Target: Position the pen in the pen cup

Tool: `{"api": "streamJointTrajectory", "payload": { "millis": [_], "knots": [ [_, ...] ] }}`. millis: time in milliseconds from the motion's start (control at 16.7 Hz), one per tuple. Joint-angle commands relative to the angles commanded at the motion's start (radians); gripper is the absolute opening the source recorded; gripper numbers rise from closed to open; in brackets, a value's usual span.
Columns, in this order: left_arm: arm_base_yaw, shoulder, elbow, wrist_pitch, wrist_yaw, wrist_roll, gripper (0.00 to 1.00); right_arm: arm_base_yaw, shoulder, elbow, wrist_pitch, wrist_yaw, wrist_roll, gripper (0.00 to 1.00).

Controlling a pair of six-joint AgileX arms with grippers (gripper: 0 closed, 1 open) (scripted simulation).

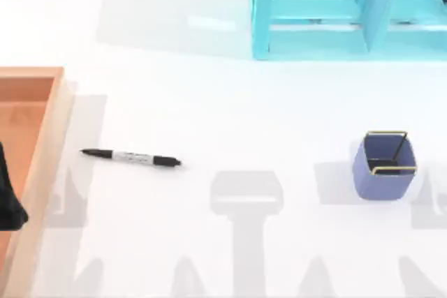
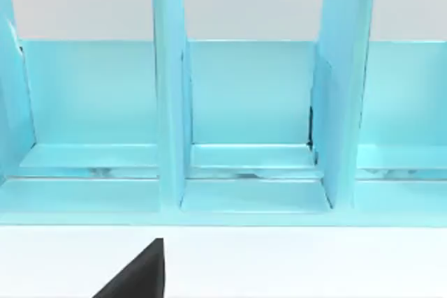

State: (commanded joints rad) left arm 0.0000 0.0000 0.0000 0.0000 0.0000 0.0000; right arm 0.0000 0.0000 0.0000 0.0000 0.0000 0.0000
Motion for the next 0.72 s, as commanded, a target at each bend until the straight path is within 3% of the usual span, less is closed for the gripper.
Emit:
{"api": "streamJointTrajectory", "payload": {
  "millis": [360, 720],
  "knots": [
    [0.000, 0.000, 0.000, 0.000, 0.000, 0.000, 1.00, 0.043, 0.096, 0.074, -0.045, -0.020, -0.028, 1.00],
    [0.000, 0.000, 0.000, 0.000, 0.000, 0.000, 1.00, 0.199, 0.536, 0.396, -0.249, -0.088, -0.136, 1.00]
  ]
}}
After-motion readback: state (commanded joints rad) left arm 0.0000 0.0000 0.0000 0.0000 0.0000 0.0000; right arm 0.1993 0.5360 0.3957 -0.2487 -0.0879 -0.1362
